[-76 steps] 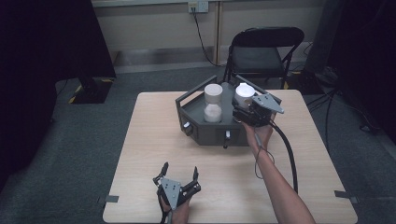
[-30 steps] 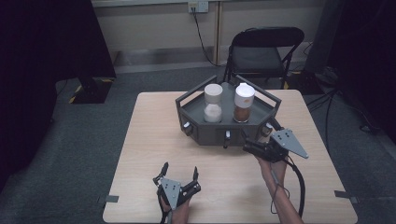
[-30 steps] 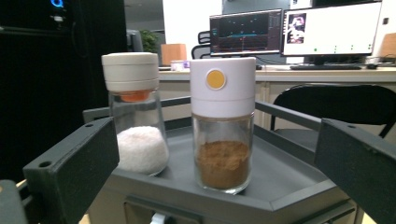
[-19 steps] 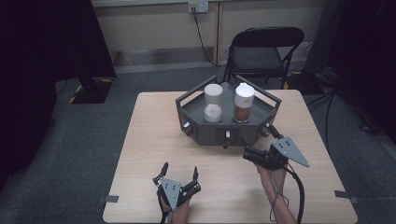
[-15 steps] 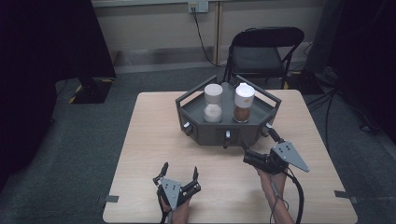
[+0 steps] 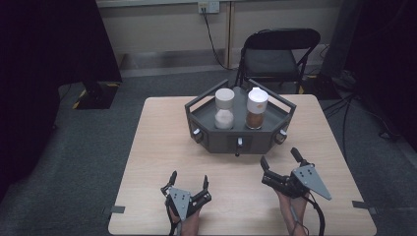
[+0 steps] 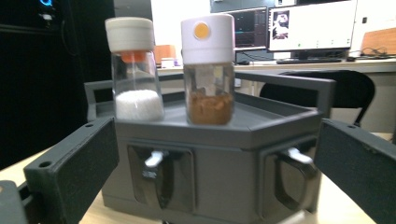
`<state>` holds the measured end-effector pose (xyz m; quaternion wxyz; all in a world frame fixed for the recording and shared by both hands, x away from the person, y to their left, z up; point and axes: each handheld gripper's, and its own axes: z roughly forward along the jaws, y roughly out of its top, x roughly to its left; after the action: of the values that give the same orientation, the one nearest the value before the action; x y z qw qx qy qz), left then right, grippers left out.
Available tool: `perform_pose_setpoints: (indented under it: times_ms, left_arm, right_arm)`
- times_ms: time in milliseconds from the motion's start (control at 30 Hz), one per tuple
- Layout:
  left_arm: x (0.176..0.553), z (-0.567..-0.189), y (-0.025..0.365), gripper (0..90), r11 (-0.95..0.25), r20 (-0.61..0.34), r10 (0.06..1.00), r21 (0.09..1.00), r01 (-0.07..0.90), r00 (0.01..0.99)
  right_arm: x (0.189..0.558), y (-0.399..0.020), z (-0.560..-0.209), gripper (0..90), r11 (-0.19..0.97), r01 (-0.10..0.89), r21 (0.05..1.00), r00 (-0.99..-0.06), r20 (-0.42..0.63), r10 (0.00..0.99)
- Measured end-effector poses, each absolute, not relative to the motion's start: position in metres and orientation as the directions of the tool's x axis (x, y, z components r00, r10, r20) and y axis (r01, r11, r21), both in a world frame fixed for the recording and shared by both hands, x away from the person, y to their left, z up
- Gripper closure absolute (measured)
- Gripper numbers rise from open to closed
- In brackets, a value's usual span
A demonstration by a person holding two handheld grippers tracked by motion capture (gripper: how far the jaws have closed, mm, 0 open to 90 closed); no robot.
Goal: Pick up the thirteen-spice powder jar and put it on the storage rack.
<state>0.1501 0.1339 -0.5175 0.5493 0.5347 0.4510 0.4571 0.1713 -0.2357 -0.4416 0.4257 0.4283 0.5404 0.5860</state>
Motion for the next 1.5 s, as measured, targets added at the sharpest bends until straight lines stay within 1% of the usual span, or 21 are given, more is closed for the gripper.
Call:
perform_pose_setpoints:
  times_ms: [200,400,433,567,767,1033,1200,1267,1500]
  left_arm:
    - [0.15,-0.517,0.134,0.0,0.01,-0.007,0.984,1.0,-0.02,0.178]
    - [0.15,-0.517,0.134,0.0,0.01,-0.007,0.984,1.0,-0.019,0.176]
    - [0.15,-0.517,0.134,0.1,0.01,-0.007,0.985,1.0,-0.02,0.174]
    - [0.15,-0.518,0.134,0.0,0.011,-0.007,0.984,1.0,-0.022,0.176]
    - [0.149,-0.518,0.134,0.0,0.009,-0.005,0.984,1.0,-0.022,0.178]
    - [0.149,-0.518,0.134,0.0,0.01,-0.007,0.984,1.0,-0.02,0.178]
    - [0.149,-0.518,0.134,0.0,0.01,-0.007,0.984,1.0,-0.02,0.178]
    - [0.149,-0.518,0.134,0.0,0.01,-0.006,0.984,1.0,-0.02,0.178]
    - [0.149,-0.518,0.134,0.0,0.01,-0.006,0.984,1.0,-0.022,0.178]
  right_arm:
    - [0.162,-0.237,-0.458,0.0,-0.047,-0.034,0.998,-0.229,0.038,0.973]
    - [0.156,-0.237,-0.47,0.0,-0.05,-0.021,0.999,-0.227,0.044,0.973]
    - [0.153,-0.236,-0.473,0.0,-0.025,-0.011,1.0,-0.234,0.022,0.972]
    - [0.142,-0.23,-0.483,0.0,0.02,-0.027,0.999,-0.21,-0.025,0.977]
    - [0.137,-0.227,-0.494,0.0,0.015,-0.038,0.999,-0.179,-0.022,0.984]
    - [0.133,-0.222,-0.503,0.0,0.045,-0.067,0.997,-0.139,-0.054,0.989]
    - [0.132,-0.221,-0.508,0.7,0.05,-0.069,0.996,-0.142,-0.059,0.988]
    - [0.133,-0.22,-0.512,0.7,0.072,-0.069,0.995,-0.145,-0.082,0.986]
    - [0.134,-0.218,-0.515,0.5,0.065,-0.056,0.996,-0.143,-0.073,0.987]
